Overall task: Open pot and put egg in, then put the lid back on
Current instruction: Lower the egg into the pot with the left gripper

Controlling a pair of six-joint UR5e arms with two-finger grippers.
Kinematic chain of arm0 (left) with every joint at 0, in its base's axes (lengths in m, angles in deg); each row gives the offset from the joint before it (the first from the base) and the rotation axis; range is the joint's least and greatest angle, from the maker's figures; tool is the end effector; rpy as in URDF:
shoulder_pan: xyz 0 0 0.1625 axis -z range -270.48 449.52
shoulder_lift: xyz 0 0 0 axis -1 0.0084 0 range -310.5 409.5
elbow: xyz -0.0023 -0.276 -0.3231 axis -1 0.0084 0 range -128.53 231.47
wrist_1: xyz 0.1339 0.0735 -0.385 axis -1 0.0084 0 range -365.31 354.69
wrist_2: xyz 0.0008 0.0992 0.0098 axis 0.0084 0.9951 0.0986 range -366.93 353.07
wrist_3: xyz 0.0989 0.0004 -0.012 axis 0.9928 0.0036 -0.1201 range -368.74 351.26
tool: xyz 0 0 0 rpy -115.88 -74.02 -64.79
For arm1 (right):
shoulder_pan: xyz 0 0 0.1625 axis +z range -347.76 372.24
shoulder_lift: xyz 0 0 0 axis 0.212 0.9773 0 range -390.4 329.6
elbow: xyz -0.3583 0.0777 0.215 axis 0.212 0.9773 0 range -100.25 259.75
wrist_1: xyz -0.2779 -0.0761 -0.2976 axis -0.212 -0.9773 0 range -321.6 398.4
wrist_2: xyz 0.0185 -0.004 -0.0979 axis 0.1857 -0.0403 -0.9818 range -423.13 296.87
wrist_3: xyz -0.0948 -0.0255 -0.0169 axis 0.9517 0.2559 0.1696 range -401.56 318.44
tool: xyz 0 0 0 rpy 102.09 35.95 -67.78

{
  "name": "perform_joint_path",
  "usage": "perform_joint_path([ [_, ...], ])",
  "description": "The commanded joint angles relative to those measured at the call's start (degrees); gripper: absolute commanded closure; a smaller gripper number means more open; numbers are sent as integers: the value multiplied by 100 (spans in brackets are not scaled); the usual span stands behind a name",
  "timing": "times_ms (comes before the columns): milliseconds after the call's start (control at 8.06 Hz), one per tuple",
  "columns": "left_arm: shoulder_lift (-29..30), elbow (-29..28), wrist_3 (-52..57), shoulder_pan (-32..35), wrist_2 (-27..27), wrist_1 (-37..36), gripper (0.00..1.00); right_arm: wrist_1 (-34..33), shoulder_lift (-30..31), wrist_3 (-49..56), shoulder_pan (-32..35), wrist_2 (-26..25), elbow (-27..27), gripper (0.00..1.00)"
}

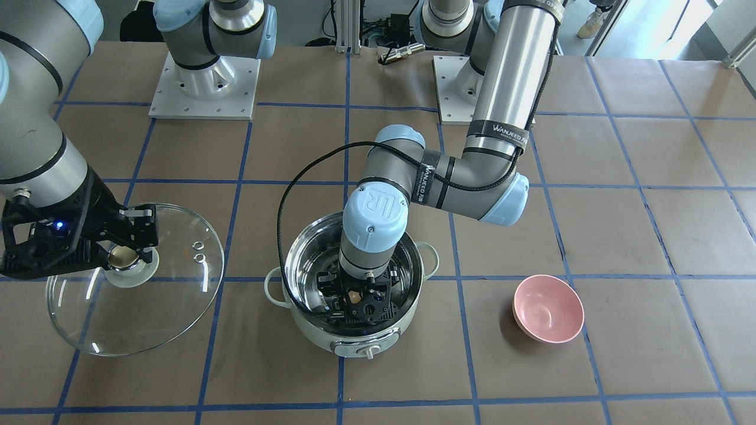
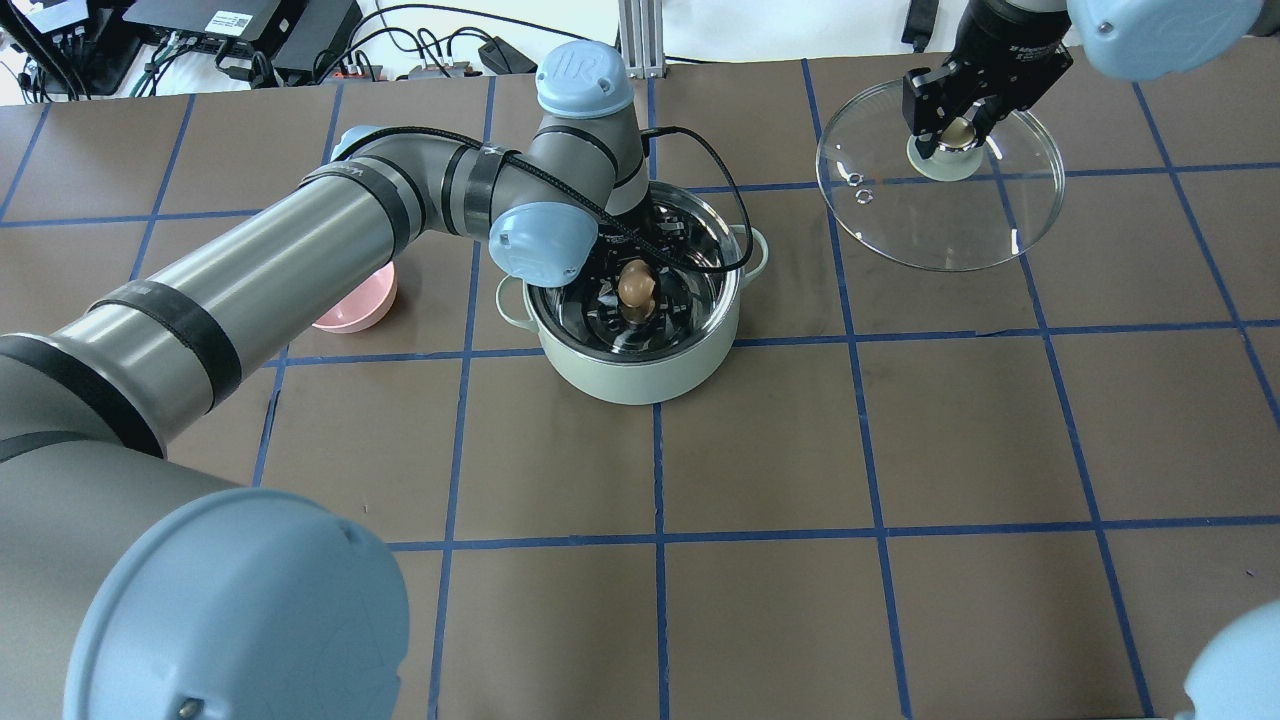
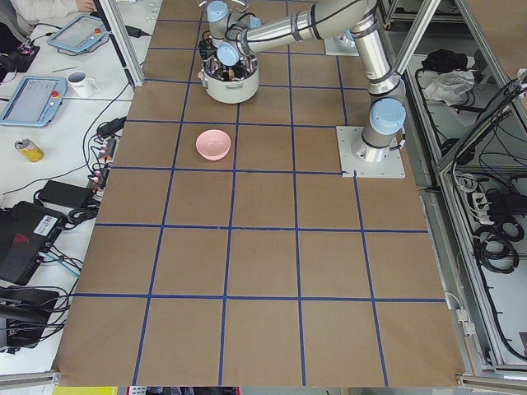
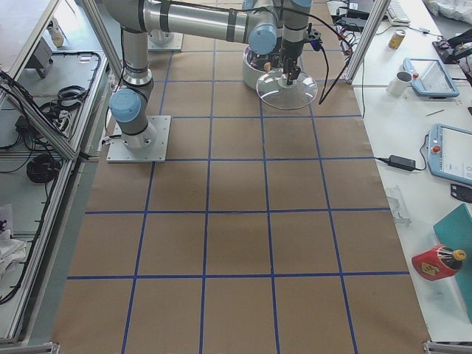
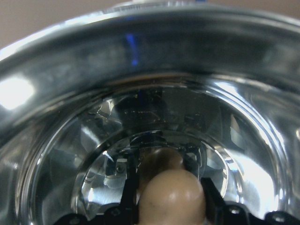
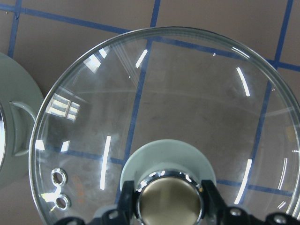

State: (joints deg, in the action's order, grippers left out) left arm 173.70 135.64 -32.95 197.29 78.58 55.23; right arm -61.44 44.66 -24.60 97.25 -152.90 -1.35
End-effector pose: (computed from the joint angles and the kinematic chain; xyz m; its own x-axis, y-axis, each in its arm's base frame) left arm -0.3435 -0.6098 0.2301 -0.9906 -0.1115 0.0791 -0.1106 0.9938 0.0147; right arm 0.0805 -0.6151 0.4390 -0.9782 -0.2071 0.0154 -0.2077 0.9761 -0.0646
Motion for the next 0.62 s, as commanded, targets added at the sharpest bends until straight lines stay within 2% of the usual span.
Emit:
perform_joint_path([
  [0,7,4,21,16,-8,-7,26,0,0,0,6,-6,-28,100],
  [124,7,4,30,25,-8,2,17,-35,0,0,-2,12,-46,100],
  [497,-133,-5,47,25,26,2,7,-35,18,0,6,12,-46,100],
])
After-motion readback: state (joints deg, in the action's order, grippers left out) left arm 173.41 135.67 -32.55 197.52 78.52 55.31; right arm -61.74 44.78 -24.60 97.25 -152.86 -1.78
